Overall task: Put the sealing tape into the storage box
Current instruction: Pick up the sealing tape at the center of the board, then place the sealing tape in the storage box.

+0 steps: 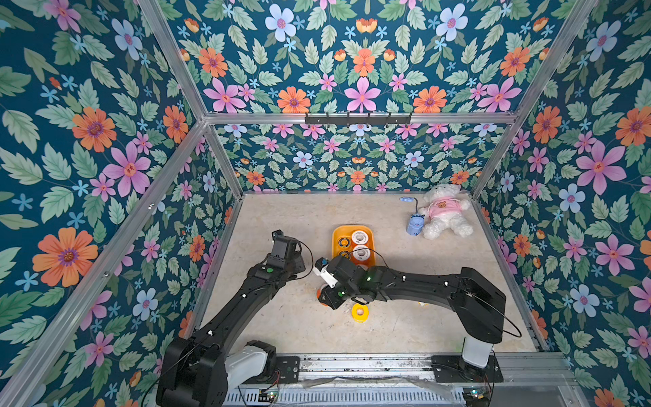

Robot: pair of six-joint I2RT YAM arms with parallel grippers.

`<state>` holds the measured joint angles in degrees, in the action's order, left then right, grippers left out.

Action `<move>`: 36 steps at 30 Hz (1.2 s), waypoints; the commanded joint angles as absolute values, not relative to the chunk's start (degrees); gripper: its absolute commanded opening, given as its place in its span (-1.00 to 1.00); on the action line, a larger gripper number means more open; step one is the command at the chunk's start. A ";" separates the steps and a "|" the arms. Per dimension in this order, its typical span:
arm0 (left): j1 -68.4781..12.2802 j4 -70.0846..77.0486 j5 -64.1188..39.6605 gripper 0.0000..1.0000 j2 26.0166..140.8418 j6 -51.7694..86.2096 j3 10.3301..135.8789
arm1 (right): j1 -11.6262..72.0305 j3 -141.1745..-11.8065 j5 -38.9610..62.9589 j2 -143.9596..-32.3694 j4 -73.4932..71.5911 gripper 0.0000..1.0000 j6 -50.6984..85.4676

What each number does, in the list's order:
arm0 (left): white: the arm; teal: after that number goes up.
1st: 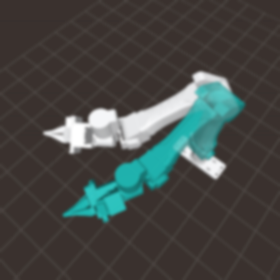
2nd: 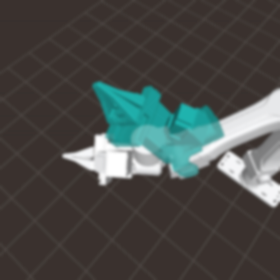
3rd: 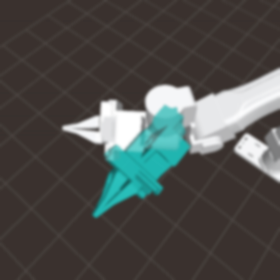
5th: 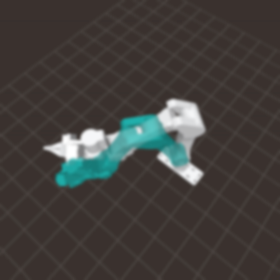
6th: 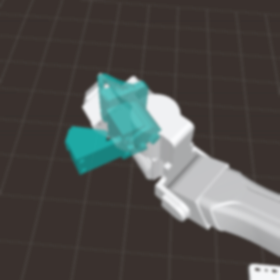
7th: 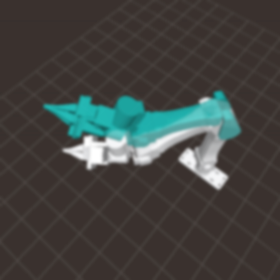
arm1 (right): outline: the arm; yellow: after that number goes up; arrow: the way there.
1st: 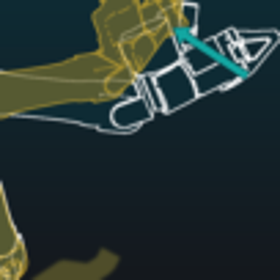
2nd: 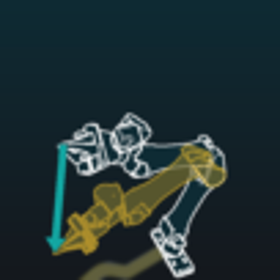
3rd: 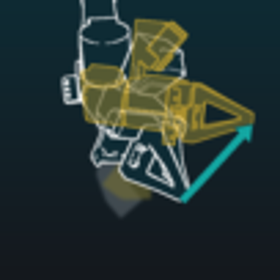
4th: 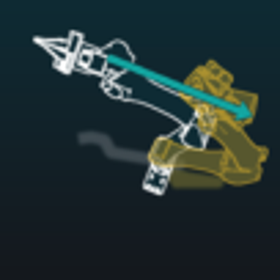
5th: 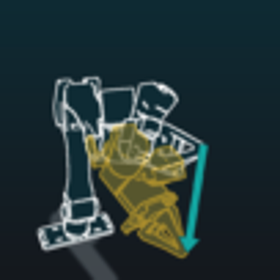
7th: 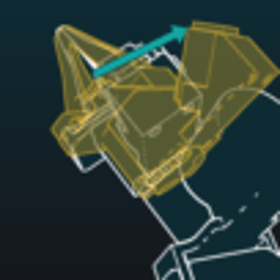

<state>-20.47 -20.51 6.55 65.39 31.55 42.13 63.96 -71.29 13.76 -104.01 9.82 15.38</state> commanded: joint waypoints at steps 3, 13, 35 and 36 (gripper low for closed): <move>-20.35 -20.04 6.73 0.01 65.53 31.72 42.42 | 61.44 -69.77 21.32 -100.09 1.12 -0.46 17.98; -20.44 -19.79 6.29 0.01 65.71 31.64 42.67 | 55.18 -64.01 18.92 -92.29 -6.35 -0.45 22.99; -20.42 -19.28 5.70 0.01 66.70 31.55 42.89 | 54.14 -67.38 -8.69 -94.43 11.53 -0.45 22.72; -20.41 -19.19 5.71 0.01 66.62 31.55 42.91 | 54.14 -67.71 -9.26 -94.42 12.14 -0.45 22.81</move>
<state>-20.40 -19.70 5.85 66.67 31.55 42.52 54.11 -66.89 -5.08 -94.21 9.06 22.81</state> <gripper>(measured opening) 0.507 0.296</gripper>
